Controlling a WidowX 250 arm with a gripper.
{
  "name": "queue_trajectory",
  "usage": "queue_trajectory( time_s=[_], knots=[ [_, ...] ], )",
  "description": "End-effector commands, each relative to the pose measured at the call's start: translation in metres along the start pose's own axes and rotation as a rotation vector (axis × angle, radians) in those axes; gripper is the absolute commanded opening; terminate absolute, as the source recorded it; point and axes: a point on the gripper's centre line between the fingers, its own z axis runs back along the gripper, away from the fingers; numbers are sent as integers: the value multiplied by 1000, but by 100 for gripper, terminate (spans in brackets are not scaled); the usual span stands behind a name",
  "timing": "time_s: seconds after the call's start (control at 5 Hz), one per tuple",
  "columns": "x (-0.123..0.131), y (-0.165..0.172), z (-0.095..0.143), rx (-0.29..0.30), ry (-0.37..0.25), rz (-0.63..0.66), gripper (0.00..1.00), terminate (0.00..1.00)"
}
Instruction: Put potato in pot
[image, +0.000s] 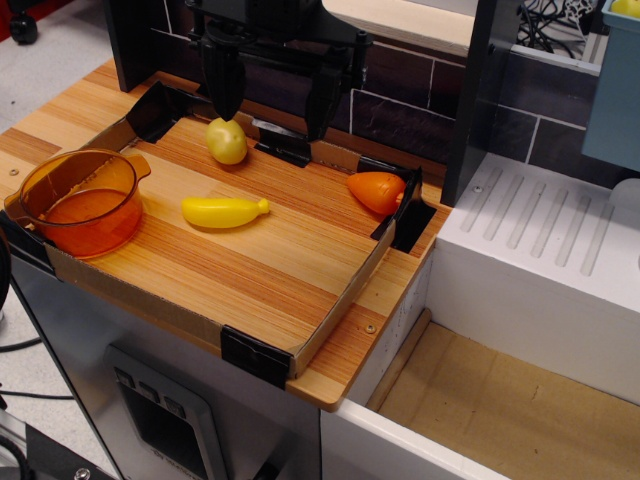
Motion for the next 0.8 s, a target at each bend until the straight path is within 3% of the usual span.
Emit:
queue_trajectory(
  time_s=[0.0,0.2,0.4,0.6],
  knots=[
    [0,0,0,0,0,0,100,0],
    [32,12,-3,-56,42,139,100,0],
    [55,33,-2,-99,-8,233,100,0],
    [66,56,-5,-139,-32,243,100,0]
  ],
)
